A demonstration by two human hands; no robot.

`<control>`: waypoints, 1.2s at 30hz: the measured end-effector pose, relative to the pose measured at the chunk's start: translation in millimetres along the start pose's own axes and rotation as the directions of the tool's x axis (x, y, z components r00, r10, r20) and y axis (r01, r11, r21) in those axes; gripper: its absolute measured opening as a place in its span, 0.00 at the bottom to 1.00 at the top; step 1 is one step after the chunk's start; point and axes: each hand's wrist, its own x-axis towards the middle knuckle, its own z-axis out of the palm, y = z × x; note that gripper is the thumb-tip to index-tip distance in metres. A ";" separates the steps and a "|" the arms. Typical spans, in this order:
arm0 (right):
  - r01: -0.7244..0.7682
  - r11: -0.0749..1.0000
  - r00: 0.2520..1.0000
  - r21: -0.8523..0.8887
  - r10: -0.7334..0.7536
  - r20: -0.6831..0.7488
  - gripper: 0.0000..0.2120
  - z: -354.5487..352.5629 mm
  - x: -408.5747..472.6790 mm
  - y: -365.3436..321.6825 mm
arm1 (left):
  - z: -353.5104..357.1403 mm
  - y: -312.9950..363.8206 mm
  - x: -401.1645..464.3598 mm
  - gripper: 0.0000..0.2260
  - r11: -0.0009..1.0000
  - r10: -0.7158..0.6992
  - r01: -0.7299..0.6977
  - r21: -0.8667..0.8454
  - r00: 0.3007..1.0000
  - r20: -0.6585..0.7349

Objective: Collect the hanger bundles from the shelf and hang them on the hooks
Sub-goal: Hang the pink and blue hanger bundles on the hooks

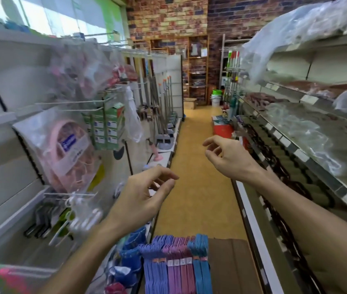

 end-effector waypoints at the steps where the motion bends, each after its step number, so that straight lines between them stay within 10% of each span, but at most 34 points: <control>1: -0.023 1.000 1.000 -0.004 0.023 -0.004 0.11 6.1 11.6 12.7 | 7.4 -15.0 14.2 0.05 1.000 0.001 -0.001 -0.009 1.000 0.007; 14: -0.280 0.960 0.960 -0.001 0.280 0.011 0.13 193.3 50.8 252.2 | 212.5 -234.5 64.7 0.09 0.995 -0.075 0.087 -0.055 0.978 0.193; 36: -0.577 0.810 0.806 0.106 0.542 0.240 0.13 709.0 -195.7 650.6 | 688.7 -578.8 -225.2 0.07 0.891 -0.405 0.436 -0.126 0.889 0.211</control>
